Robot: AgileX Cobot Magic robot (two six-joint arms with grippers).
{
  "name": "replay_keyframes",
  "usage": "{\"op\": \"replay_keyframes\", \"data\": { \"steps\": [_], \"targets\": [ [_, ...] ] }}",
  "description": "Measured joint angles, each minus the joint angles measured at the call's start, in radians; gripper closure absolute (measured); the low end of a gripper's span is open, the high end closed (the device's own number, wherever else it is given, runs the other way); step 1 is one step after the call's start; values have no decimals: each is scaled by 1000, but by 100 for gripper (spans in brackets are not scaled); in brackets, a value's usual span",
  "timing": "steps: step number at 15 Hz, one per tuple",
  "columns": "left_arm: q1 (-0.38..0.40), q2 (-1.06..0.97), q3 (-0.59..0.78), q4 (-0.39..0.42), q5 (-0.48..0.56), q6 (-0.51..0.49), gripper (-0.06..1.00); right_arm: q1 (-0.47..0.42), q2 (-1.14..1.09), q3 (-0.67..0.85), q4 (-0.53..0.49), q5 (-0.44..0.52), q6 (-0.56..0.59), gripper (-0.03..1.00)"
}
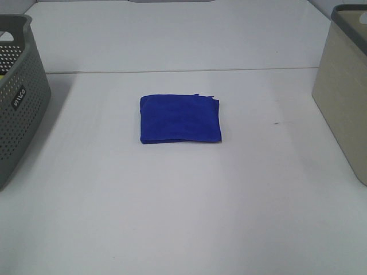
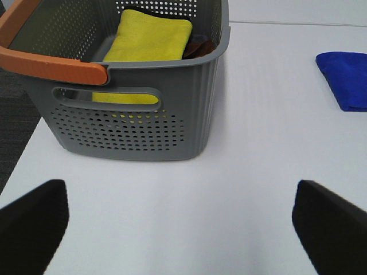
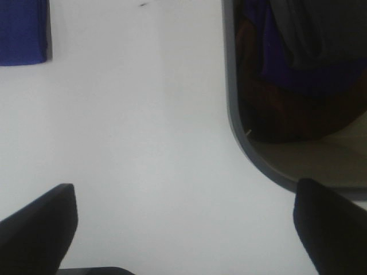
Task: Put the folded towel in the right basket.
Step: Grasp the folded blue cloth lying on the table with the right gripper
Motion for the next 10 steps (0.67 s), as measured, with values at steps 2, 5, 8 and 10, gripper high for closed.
{"op": "replay_keyframes", "data": {
  "steps": [2, 5, 8, 10],
  "targets": [
    [0, 0, 0, 0, 0, 0, -4, 0, 170, -206, 75, 23, 0, 1],
    [0, 0, 0, 0, 0, 0, -4, 11, 366, -391, 183, 52, 0, 2],
    [0, 0, 0, 1, 0, 0, -4, 102, 528, -489, 209, 49, 0, 2],
    [0, 0, 0, 1, 0, 0, -4, 175, 670, -573, 242, 47, 0, 2]
  ]
}}
